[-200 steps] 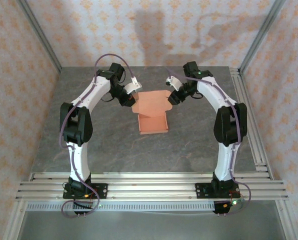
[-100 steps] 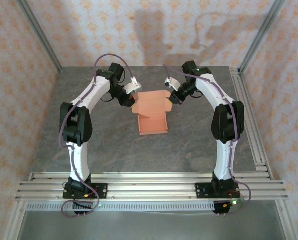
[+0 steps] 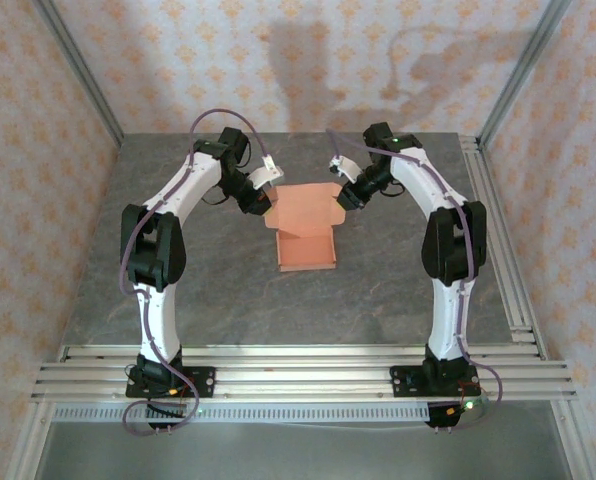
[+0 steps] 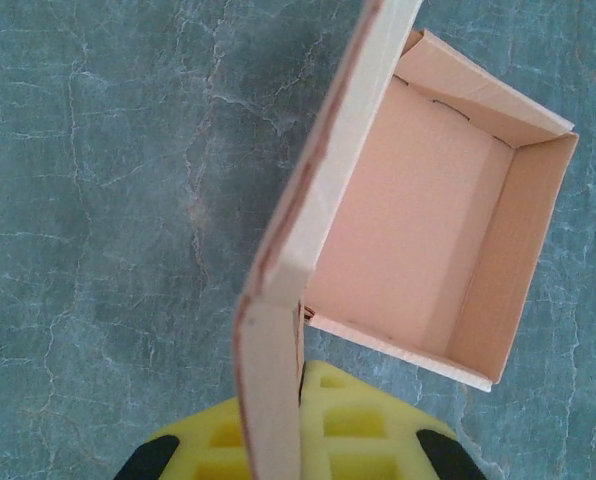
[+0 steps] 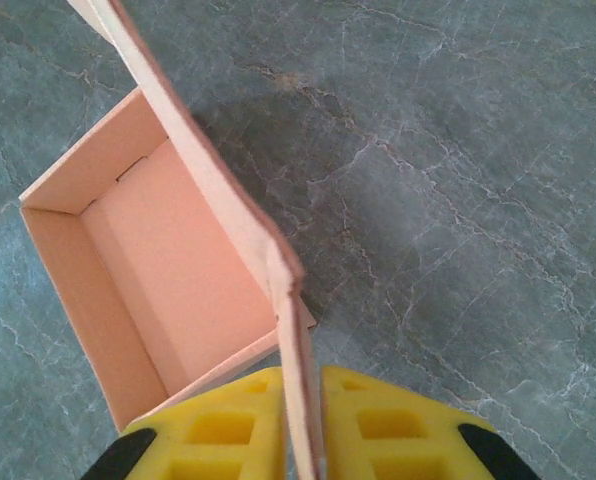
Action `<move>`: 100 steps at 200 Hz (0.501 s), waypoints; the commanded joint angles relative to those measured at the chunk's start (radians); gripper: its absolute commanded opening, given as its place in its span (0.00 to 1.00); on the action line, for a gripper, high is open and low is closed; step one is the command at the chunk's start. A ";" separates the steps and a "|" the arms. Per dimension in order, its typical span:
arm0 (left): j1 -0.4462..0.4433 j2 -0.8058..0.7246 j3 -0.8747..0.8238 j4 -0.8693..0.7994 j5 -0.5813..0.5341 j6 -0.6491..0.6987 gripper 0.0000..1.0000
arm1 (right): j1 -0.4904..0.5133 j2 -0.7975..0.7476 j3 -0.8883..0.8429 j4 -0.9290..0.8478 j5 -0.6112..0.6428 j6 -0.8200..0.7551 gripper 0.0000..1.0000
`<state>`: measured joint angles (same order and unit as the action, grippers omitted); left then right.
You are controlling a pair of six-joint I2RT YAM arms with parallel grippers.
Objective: Fold the paper box
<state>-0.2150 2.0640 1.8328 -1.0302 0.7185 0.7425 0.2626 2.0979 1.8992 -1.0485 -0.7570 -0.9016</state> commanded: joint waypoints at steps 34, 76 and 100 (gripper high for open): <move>0.009 0.015 0.016 -0.034 0.012 0.009 0.00 | -0.001 0.018 0.039 -0.025 -0.007 0.000 0.00; 0.010 0.006 0.011 -0.010 0.010 -0.019 0.00 | 0.001 -0.008 0.021 0.001 0.007 0.025 0.00; 0.011 -0.006 0.005 0.012 0.026 -0.051 0.00 | 0.011 -0.048 -0.029 0.077 0.041 0.076 0.00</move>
<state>-0.2150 2.0647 1.8328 -1.0279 0.7242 0.7254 0.2634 2.1086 1.9068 -1.0378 -0.7559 -0.8722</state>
